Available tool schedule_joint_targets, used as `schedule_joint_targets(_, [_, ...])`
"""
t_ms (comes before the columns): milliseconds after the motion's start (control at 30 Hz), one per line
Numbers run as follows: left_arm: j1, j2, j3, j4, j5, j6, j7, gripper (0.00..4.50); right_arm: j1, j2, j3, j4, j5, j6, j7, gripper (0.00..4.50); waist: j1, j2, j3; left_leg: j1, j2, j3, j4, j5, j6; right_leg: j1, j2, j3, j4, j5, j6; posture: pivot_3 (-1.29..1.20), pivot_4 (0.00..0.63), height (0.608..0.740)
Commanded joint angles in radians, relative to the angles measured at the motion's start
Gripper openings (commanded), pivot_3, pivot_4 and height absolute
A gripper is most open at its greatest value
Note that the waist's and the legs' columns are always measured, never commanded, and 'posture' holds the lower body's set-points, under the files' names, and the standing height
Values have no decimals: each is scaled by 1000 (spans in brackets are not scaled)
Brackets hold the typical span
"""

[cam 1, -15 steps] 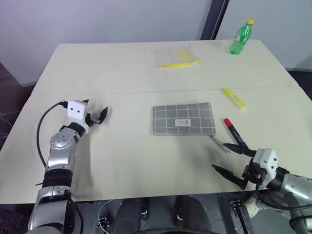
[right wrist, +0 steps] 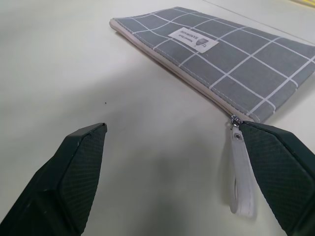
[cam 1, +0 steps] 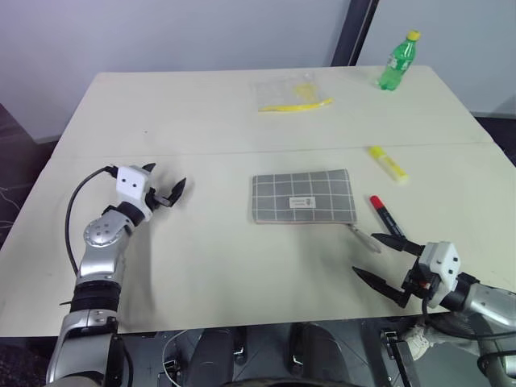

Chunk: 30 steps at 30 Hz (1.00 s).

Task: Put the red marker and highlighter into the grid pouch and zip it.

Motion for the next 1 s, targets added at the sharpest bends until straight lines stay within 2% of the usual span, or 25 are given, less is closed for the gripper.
schedule_joint_targets(33, [-4,7,4,-28,2,-27,0,4500,-13,-19,-21,1,1,-8,-6,4476,0,0,0,0,0,0,0,0,0,0,0,0,0,0,0,0,150,740])
schedule_joint_targets(500, [1,9,-2,-35,7,-69,-22,4500,-46,-14,-34,-8,38,74,-43,4476,0,0,0,0,0,0,0,0,0,0,0,0,0,0,0,0,150,740])
schedule_joint_targets(567, [3,16,-20,-36,35,-103,-31,4500,-62,-11,-35,-20,54,91,-52,3939,0,0,0,0,0,0,0,0,0,0,0,0,0,0,0,0,150,740])
schedule_joint_targets(633, [4,23,-51,-35,74,-153,-45,4500,-103,-2,-33,-31,72,112,-77,3164,-1,0,0,0,0,0,0,0,0,0,0,0,0,0,0,0,150,740])
schedule_joint_targets(733, [-16,28,-121,-25,139,-245,-74,4500,-245,33,-7,-10,70,131,-159,1483,-3,0,0,0,0,1,1,0,0,0,0,0,1,1,-1,0,150,740])
schedule_joint_targets(833, [-53,37,-188,20,210,-358,-92,4500,-381,62,56,61,-26,105,-222,95,-3,0,0,0,1,1,2,0,0,-1,0,0,1,2,-4,0,150,740])
schedule_joint_targets(1000, [-121,92,-286,142,302,-601,-143,4500,-529,104,169,205,-202,27,-318,95,0,0,0,-3,1,4,1,0,0,-7,1,0,1,3,-3,0,150,740])
